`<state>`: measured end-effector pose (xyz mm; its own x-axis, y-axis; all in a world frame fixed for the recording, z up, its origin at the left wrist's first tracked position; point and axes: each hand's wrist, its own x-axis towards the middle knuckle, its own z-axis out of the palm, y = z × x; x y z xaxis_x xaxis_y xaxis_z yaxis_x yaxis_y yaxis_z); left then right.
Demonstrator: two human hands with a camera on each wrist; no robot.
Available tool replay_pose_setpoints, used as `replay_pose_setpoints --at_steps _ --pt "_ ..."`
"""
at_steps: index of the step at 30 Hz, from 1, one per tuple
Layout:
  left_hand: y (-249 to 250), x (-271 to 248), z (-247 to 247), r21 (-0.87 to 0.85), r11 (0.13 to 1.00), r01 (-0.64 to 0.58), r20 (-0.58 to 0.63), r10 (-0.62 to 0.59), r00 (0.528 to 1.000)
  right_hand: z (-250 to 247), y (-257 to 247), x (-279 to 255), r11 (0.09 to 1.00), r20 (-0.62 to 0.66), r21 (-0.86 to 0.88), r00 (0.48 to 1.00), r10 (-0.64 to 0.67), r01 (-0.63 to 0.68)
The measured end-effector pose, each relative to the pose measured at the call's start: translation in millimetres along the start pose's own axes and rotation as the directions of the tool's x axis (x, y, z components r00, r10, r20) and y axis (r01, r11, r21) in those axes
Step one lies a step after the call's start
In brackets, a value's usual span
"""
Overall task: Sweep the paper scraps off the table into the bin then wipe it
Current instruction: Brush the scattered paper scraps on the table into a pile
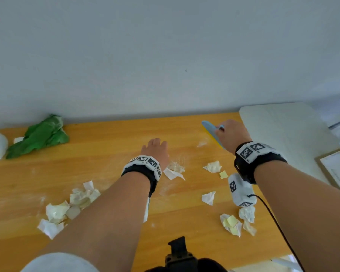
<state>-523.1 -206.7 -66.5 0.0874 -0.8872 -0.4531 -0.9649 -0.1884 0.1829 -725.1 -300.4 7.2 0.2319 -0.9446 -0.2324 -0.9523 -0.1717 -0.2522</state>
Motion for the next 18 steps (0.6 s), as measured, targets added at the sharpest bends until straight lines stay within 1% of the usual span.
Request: replay_pose_setpoints --at_steps 4,6,10,14,18 --pt "22.7 16.0 2.2 0.014 1.0 -0.003 0.0 0.003 1.0 -9.2 32.3 14.3 0.995 -0.052 -0.012 0.994 0.097 -0.098" --pt "33.9 24.4 2.9 0.027 1.0 -0.01 0.006 0.009 1.0 -10.3 47.1 21.4 0.988 -0.086 -0.051 0.986 0.143 -0.148" --pt "54.1 37.9 3.4 0.038 0.999 -0.026 0.027 0.025 0.999 -9.1 66.9 32.7 0.97 -0.146 -0.135 0.972 0.182 -0.202" --pt "61.9 46.7 6.4 0.036 0.999 -0.018 0.037 0.017 0.999 -2.6 81.4 40.3 0.956 -0.108 -0.15 0.966 0.236 -0.25" --pt "59.5 49.2 10.2 0.029 1.0 0.013 0.052 -0.015 0.999 8.1 82.8 39.0 0.95 -0.057 -0.15 0.961 0.269 -0.275"
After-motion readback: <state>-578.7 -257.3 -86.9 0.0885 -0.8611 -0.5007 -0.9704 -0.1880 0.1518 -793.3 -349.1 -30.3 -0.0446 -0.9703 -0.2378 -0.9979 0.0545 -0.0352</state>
